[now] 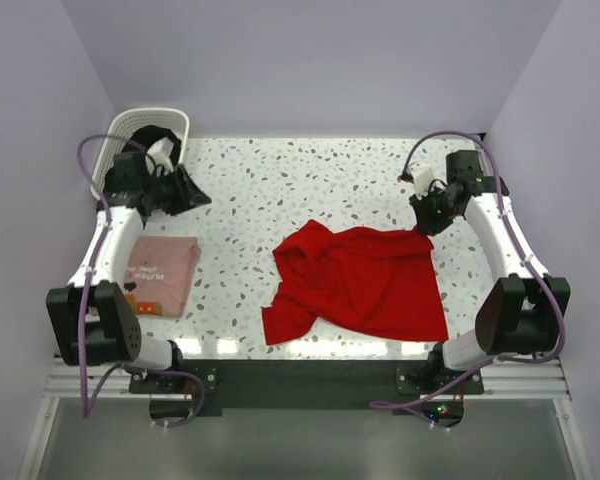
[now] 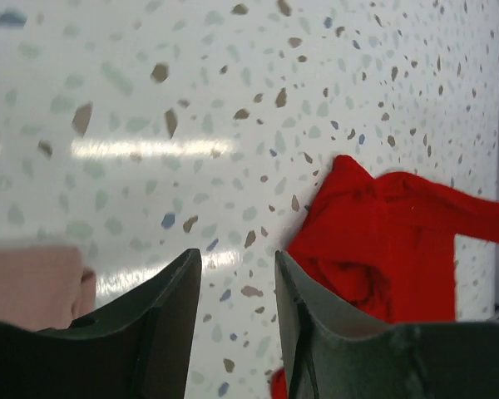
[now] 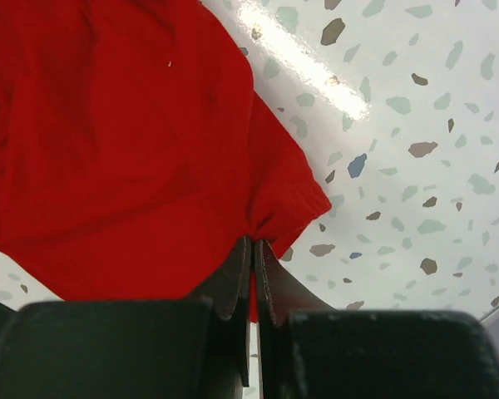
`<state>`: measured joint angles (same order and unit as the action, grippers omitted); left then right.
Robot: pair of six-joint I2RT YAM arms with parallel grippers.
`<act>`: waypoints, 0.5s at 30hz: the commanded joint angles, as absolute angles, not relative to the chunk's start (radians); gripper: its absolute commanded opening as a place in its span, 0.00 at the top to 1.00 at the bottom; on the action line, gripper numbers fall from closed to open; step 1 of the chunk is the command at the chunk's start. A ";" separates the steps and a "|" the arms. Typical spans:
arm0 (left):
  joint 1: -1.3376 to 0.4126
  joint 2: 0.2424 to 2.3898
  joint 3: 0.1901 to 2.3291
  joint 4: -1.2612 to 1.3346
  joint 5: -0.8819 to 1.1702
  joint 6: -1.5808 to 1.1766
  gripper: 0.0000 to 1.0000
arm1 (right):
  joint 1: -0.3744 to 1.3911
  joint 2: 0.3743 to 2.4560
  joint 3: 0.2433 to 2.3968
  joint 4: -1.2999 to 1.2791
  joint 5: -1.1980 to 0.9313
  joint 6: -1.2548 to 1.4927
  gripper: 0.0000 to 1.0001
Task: Fold and stack the t-shirts
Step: Flatten the tshirt out
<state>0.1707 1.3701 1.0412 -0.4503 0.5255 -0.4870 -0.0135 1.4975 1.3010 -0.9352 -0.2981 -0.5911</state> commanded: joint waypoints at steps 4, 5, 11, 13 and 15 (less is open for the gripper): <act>-0.137 1.499 1.281 -0.555 0.606 0.268 0.55 | -0.015 1.474 1.296 -0.891 -0.250 -0.580 1.00; -0.178 1.496 1.270 -0.539 0.577 0.303 0.53 | -0.014 1.483 1.311 -0.890 -0.250 -0.571 1.00; -0.455 1.464 1.201 -0.517 0.580 0.713 0.36 | -0.015 1.531 1.351 -0.897 -0.261 -0.540 1.00; -0.547 1.439 1.189 -0.518 0.586 0.933 0.34 | -0.015 1.543 1.361 -0.903 -0.262 -0.535 1.00; -0.633 1.440 1.178 -0.538 0.581 1.160 0.31 | -0.015 1.560 1.370 -0.910 -0.265 -0.528 1.00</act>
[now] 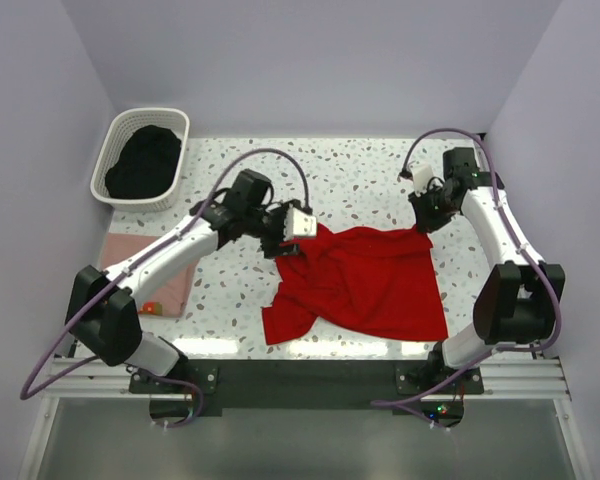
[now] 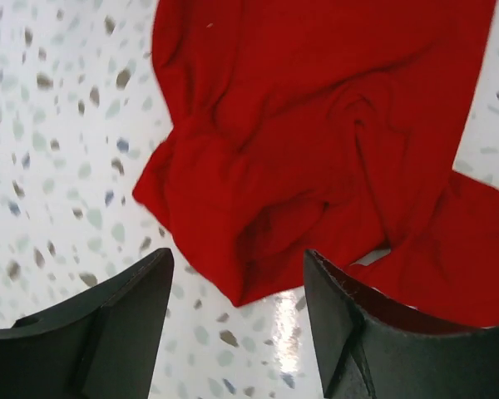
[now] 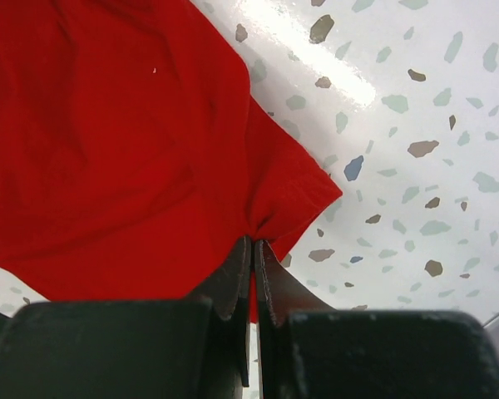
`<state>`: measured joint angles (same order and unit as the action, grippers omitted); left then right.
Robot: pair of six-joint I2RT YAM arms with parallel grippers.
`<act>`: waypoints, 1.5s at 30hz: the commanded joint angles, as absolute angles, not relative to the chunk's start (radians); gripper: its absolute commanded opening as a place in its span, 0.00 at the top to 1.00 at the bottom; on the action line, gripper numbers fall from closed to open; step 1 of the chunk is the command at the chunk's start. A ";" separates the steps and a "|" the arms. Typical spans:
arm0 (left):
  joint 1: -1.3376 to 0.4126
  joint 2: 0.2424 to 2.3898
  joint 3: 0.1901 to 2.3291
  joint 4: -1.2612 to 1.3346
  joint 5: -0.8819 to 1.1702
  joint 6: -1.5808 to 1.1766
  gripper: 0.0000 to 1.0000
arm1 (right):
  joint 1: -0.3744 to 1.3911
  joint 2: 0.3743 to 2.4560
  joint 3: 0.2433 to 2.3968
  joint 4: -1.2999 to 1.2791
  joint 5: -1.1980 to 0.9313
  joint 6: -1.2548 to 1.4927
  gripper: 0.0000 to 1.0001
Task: Fold and stack the t-shirts
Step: Flatten the tshirt out
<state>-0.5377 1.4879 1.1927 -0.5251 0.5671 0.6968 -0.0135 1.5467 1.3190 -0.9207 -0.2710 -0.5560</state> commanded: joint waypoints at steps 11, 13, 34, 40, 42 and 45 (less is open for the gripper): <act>-0.835 1.779 1.418 -0.609 0.411 1.419 0.37 | -0.015 1.557 1.358 -0.914 -0.276 -0.509 1.00; -0.805 1.837 1.518 -0.649 0.468 1.338 0.37 | -0.015 1.548 1.347 -0.911 -0.276 -0.511 1.00; -0.644 2.204 1.868 -0.818 0.563 1.094 0.61 | -0.021 1.536 1.281 -0.873 -0.244 -0.528 1.00; -0.560 2.163 1.859 -0.821 0.632 1.014 1.00 | -0.041 1.534 1.278 -0.873 -0.241 -0.541 1.00; -0.517 2.128 1.841 -0.825 0.632 0.993 1.00 | -0.046 1.531 1.279 -0.873 -0.239 -0.545 1.00; -0.430 2.050 1.763 -0.767 0.650 0.913 1.00 | -0.048 1.523 1.284 -0.877 -0.238 -0.549 1.00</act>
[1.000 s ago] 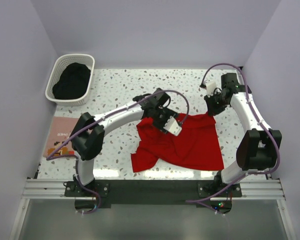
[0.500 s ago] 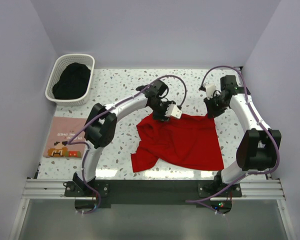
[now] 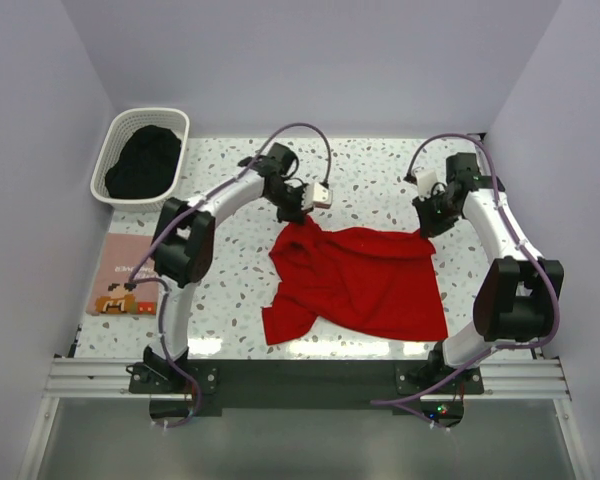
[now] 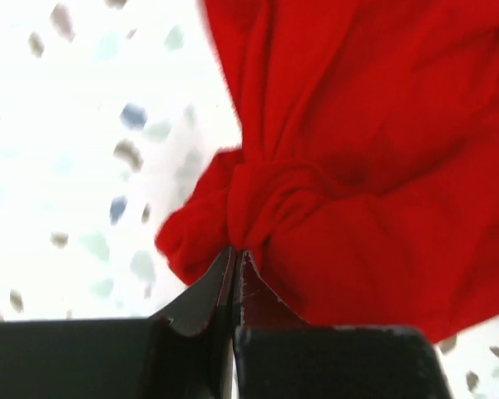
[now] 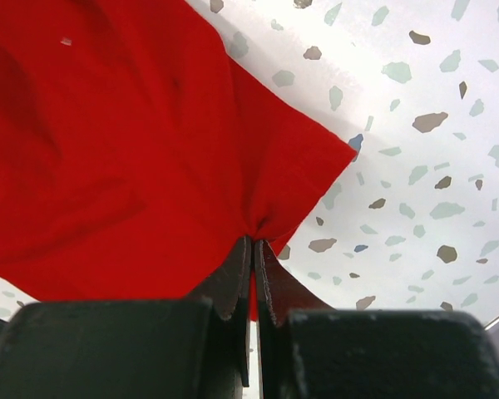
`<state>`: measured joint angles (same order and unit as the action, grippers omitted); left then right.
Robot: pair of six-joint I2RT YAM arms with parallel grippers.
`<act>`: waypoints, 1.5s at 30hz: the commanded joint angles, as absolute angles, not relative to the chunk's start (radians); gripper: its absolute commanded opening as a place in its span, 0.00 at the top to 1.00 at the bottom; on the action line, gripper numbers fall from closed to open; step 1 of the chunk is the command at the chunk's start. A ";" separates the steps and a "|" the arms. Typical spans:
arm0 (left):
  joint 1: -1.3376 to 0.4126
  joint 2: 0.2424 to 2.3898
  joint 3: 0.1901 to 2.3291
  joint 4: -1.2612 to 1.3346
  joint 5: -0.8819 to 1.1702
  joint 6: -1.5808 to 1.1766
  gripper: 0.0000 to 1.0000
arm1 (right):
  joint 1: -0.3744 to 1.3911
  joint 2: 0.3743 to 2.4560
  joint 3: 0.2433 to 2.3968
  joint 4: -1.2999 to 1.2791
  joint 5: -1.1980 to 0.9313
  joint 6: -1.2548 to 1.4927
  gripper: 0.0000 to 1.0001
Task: Fold and stack the t-shirts
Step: Flatten the tshirt out
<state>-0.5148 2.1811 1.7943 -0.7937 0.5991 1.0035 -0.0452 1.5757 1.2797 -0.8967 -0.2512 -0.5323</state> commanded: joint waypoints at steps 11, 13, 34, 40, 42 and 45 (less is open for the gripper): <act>0.000 1.645 1.223 -0.449 0.640 0.522 1.00 | -0.066 1.488 1.246 -0.871 -0.187 -0.615 1.00; 0.055 1.622 1.145 -0.483 0.634 0.529 1.00 | -0.067 1.502 1.250 -0.876 -0.192 -0.615 1.00; 0.078 1.603 1.141 -0.560 0.643 0.606 0.53 | -0.069 1.598 1.315 -1.101 -0.258 -0.752 0.45; 0.028 1.755 1.296 -0.526 0.549 0.456 0.51 | -0.069 1.557 1.364 -1.124 -0.265 -0.776 0.45; 0.012 1.810 1.340 -0.537 0.526 0.436 0.51 | -0.069 1.549 1.356 -1.172 -0.294 -0.808 0.48; 0.009 1.867 1.377 -0.540 0.511 0.388 0.51 | -0.063 1.525 1.307 -1.216 -0.336 -0.851 0.53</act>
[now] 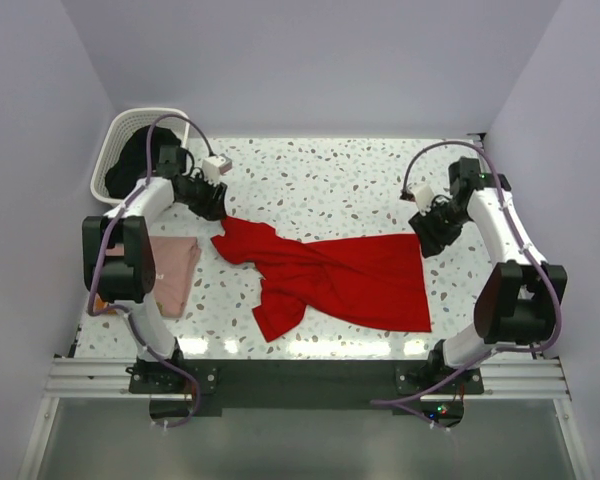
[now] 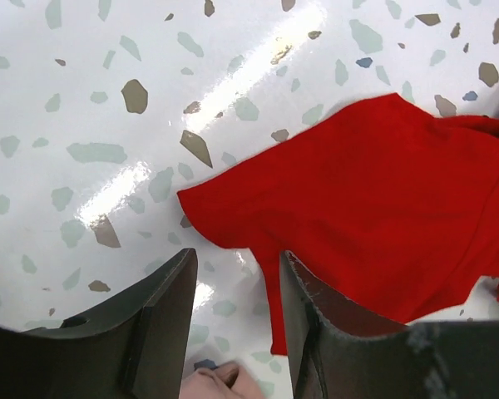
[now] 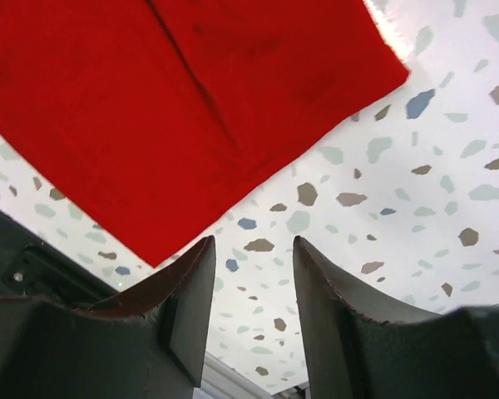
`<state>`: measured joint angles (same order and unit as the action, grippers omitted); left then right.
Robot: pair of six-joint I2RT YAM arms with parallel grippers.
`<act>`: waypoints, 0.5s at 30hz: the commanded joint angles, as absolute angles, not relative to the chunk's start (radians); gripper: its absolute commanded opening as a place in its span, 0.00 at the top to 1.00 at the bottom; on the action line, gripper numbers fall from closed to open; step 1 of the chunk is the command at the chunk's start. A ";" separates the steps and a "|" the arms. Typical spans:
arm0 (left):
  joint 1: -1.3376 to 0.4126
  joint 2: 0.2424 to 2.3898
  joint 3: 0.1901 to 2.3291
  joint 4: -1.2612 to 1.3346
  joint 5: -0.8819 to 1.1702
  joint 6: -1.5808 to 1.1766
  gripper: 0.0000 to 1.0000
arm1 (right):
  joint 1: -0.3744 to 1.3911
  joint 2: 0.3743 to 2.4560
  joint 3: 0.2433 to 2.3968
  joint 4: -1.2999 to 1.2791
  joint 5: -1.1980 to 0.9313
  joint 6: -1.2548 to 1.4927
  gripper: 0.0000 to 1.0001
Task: Fold and stack the t-shirts
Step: Flatten the tshirt out
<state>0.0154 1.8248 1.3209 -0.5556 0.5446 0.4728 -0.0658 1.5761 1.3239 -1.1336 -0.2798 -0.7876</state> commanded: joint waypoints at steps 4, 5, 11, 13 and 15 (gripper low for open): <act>0.009 1.902 1.408 -0.546 0.520 0.341 0.51 | -0.013 1.438 1.174 -1.163 -0.331 -0.885 0.60; 0.009 1.905 1.411 -0.546 0.520 0.338 0.51 | -0.008 1.419 1.122 -1.123 -0.315 -0.884 0.62; 0.009 1.901 1.422 -0.561 0.523 0.334 0.51 | 0.109 1.394 0.959 -0.965 -0.224 -0.879 0.64; 0.009 1.898 1.422 -0.565 0.522 0.337 0.51 | 0.110 1.410 0.939 -0.936 -0.204 -0.879 0.64; 0.008 1.896 1.420 -0.566 0.519 0.339 0.50 | 0.110 1.425 0.922 -0.899 -0.199 -0.879 0.61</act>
<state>0.0063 1.9133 1.3842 -0.5640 0.5186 0.3550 0.1120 1.4117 0.9375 -1.0134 -0.2436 -0.8577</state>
